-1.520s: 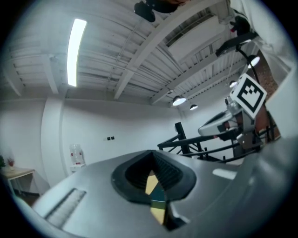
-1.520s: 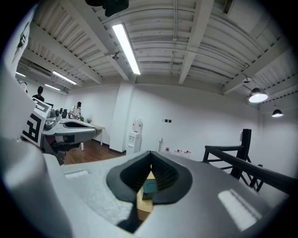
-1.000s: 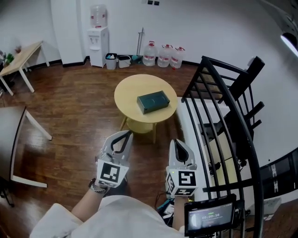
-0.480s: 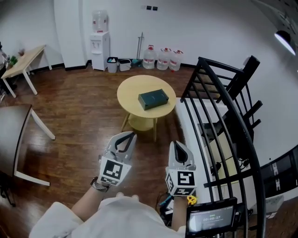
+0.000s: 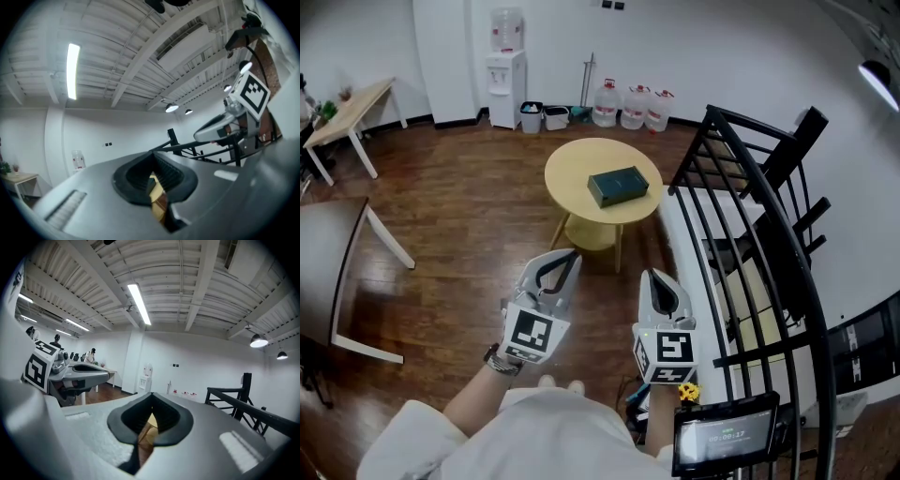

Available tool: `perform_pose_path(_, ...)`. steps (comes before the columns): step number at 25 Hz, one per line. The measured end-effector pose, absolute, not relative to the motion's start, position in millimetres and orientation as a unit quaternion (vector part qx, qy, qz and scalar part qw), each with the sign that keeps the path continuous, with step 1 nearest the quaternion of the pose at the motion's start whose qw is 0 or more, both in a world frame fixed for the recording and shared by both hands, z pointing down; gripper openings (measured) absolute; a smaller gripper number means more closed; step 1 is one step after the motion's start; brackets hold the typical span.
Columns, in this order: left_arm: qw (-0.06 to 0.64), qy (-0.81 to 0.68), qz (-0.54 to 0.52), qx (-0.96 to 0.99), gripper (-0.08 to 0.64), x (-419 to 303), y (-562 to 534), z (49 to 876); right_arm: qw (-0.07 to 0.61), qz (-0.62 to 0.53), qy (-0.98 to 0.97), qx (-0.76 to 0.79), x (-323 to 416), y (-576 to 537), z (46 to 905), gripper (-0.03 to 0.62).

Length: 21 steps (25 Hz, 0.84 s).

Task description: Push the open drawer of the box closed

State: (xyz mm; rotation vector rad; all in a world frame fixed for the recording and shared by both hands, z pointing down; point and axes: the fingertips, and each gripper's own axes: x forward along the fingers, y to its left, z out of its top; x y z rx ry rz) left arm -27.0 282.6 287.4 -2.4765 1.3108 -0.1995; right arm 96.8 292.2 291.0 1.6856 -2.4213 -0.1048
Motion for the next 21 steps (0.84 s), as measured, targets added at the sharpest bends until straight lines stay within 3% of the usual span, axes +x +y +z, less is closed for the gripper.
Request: perform_pose_path(21,0.161,0.453,-0.065,-0.875,0.008,-39.1,274.9,286.8,0.084,-0.038,-0.815,0.572,78.9,281.6,290.1,0.002)
